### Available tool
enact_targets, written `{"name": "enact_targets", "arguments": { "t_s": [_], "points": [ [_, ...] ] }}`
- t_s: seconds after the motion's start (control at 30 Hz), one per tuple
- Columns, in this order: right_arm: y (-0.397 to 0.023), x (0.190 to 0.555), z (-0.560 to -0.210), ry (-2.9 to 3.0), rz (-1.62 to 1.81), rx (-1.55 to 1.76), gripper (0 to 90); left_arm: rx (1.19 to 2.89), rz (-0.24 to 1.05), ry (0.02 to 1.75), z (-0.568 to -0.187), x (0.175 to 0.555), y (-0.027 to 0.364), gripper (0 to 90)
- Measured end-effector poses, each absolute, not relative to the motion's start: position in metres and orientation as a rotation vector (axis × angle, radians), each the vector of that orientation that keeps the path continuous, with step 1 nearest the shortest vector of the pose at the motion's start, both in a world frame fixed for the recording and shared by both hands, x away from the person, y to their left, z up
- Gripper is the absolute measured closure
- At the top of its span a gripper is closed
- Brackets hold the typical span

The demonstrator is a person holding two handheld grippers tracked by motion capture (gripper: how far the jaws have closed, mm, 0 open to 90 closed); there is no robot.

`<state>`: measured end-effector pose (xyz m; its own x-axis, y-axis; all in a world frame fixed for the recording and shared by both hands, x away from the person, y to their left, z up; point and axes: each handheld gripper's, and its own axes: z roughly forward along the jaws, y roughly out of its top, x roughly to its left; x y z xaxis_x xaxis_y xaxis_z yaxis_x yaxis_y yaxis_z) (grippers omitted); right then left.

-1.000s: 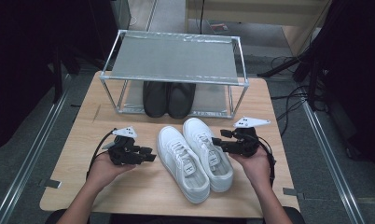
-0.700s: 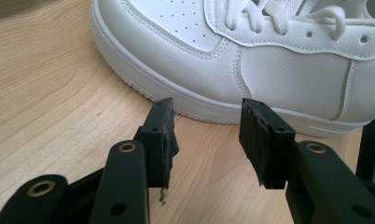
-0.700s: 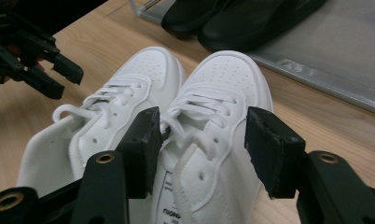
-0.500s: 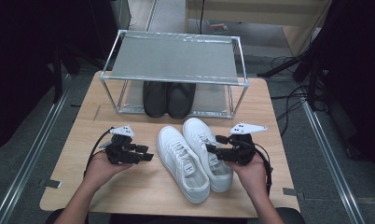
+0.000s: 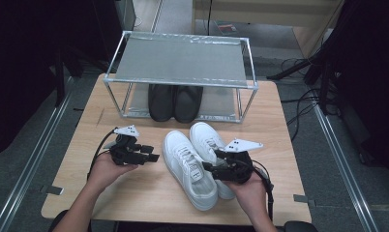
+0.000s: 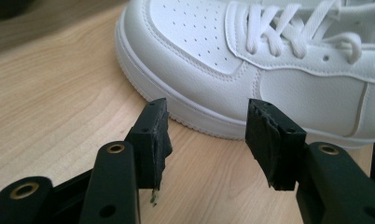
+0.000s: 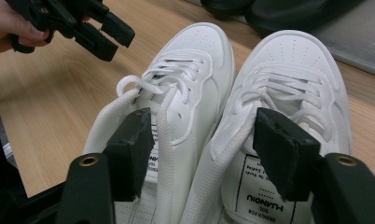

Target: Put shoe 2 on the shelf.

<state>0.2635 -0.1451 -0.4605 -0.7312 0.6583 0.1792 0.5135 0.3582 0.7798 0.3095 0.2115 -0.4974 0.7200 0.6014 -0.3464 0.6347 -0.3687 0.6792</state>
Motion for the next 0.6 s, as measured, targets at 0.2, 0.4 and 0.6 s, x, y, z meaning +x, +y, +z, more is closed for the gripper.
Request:
{"name": "enact_targets", "arguments": {
  "t_s": [0.2, 0.4, 0.6],
  "points": [
    [-0.143, 0.261, -0.465, 2.437, 1.268, 1.074, 37.4, 2.056, -0.031, 0.938, -0.495, 0.315, 0.214, 49.2],
    [-0.137, 0.258, -0.468, 2.432, 1.256, 1.083, 33.2, 2.033, -0.026, 0.937, -0.497, 0.318, 0.215, 49.1],
    [-0.134, 0.259, -0.472, 2.421, 1.213, 1.094, 37.7, 2.013, -0.015, 0.946, -0.496, 0.319, 0.218, 48.9]
  ]
}}
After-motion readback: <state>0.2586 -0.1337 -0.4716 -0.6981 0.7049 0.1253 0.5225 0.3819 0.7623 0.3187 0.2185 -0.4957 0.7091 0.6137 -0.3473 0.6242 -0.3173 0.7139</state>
